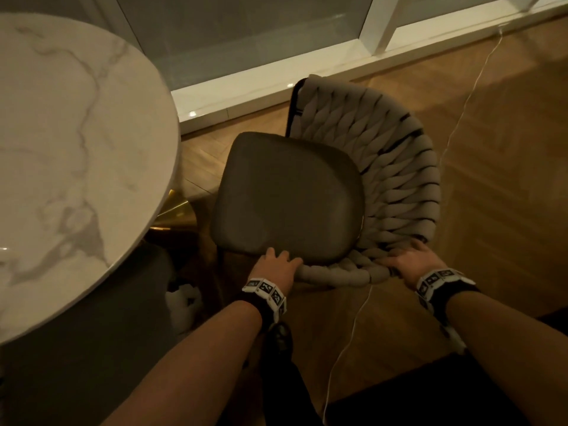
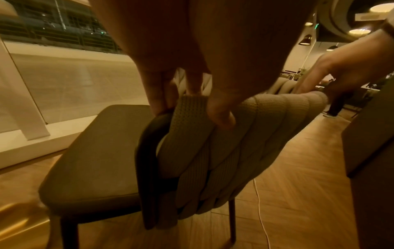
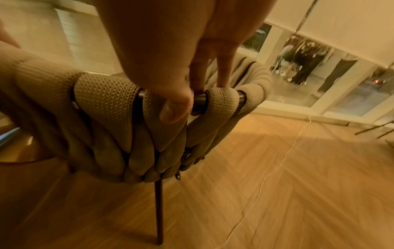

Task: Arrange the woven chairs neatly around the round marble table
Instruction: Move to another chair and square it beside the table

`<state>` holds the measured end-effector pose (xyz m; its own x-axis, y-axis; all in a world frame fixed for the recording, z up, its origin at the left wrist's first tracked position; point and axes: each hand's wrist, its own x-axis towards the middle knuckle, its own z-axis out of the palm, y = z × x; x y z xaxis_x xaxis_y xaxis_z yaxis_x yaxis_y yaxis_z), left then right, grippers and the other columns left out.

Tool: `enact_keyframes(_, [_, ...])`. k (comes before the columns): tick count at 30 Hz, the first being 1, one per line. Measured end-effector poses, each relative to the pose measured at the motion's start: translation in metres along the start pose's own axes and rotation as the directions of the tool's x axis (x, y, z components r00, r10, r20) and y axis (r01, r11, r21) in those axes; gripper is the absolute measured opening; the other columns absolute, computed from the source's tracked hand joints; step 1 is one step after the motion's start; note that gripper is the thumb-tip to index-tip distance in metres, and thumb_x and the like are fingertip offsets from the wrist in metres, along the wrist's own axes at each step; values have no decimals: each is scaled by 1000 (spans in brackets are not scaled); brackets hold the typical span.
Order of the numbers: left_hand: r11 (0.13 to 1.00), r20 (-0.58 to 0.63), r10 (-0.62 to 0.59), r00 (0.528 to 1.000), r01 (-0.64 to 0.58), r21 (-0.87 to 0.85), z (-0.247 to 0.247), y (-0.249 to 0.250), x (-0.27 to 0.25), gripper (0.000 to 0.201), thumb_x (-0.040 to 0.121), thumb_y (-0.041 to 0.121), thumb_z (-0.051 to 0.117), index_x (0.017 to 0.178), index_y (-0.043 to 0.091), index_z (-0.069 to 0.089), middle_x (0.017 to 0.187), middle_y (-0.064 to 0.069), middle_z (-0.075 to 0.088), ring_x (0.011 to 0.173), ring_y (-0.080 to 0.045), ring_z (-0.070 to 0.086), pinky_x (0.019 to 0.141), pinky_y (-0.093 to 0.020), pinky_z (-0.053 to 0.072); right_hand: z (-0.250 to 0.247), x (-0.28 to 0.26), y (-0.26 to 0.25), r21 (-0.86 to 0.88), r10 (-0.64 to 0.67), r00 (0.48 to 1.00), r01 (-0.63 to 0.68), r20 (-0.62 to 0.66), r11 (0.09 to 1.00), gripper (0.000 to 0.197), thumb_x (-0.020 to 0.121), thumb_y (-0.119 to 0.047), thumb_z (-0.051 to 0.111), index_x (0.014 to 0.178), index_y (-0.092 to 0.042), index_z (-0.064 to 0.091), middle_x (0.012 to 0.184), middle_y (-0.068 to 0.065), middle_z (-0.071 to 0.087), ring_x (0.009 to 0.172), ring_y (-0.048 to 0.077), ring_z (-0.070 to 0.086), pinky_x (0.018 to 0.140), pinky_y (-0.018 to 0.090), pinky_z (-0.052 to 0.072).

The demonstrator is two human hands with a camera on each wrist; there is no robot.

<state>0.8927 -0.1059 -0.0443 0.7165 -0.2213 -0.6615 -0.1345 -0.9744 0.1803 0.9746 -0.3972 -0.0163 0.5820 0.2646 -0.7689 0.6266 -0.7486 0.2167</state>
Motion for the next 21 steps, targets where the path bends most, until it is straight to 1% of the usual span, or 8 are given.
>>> enact_keyframes(5, [996, -43, -36, 998, 32, -82, -9, -5, 11, 54, 95, 27, 50, 145, 29, 28, 141, -10, 40, 121, -40, 38, 102, -48, 39, -42, 30, 24, -61, 2, 1000, -4, -31, 998, 64, 95, -13, 42, 145, -46, 23, 156, -6, 28, 144, 17, 24, 118, 51, 9])
enact_keyframes(8, [987, -68, -111, 991, 102, -124, -21, -15, 22, 55, 94, 30, 52, 144, 30, 30, 139, -8, 41, 119, -38, 40, 99, -47, 40, -65, 48, 27, -60, 15, 990, -23, -141, 998, 61, 94, -12, 43, 144, -44, 29, 153, -5, 33, 139, 20, 32, 116, 50, 17])
enact_keyframes(11, [966, -93, -167, 982, 143, -216, -33, -33, 33, 50, 93, 29, 52, 141, 28, 36, 137, -6, 44, 117, -36, 41, 100, -47, 41, -86, 66, 18, 65, 88, 961, -73, -263, 995, 58, 92, -15, 45, 143, -38, 32, 147, 1, 35, 136, 27, 30, 111, 50, 30])
enact_keyframes(13, [948, -106, -206, 973, 171, -269, -38, -46, 39, 46, 94, 29, 51, 138, 24, 40, 137, -5, 45, 119, -34, 40, 101, -46, 40, -94, 75, -7, 152, 119, 942, -74, -314, 986, 58, 90, -20, 49, 144, -34, 30, 146, 5, 33, 136, 32, 25, 109, 52, 31])
enact_keyframes(14, [937, -102, -228, 968, 190, -293, -39, -52, 41, 45, 94, 30, 51, 137, 22, 41, 138, -5, 45, 121, -34, 39, 102, -46, 39, -95, 77, -24, 179, 99, 944, -43, -316, 983, 62, 89, -23, 51, 144, -35, 27, 148, 6, 31, 137, 33, 23, 110, 55, 28])
enact_keyframes(16, [905, -92, -276, 957, 227, -359, -39, -61, 42, 45, 95, 33, 49, 138, 21, 40, 143, -7, 43, 127, -33, 36, 107, -46, 37, -94, 81, -60, 202, 34, 958, 25, -284, 979, 69, 88, -29, 52, 147, -39, 17, 152, 3, 27, 142, 33, 16, 110, 68, 12])
enact_keyframes(18, [866, -77, -307, 949, 245, -437, -36, -66, 40, 44, 95, 37, 47, 136, 21, 41, 141, -8, 46, 128, -32, 40, 108, -44, 36, -97, 85, -80, 198, 4, 967, 48, -254, 979, 71, 91, -23, 49, 148, -40, 10, 154, 1, 25, 145, 33, 11, 105, 77, 1])
enact_keyframes(21, [820, -55, -323, 945, 251, -514, -34, -68, 36, 39, 96, 36, 46, 133, 24, 42, 131, -12, 53, 119, -33, 48, 101, -45, 40, -102, 87, -83, 195, 1, 969, 48, -247, 980, 69, 92, -10, 45, 149, -37, 14, 154, 0, 26, 146, 34, 8, 102, 81, -2])
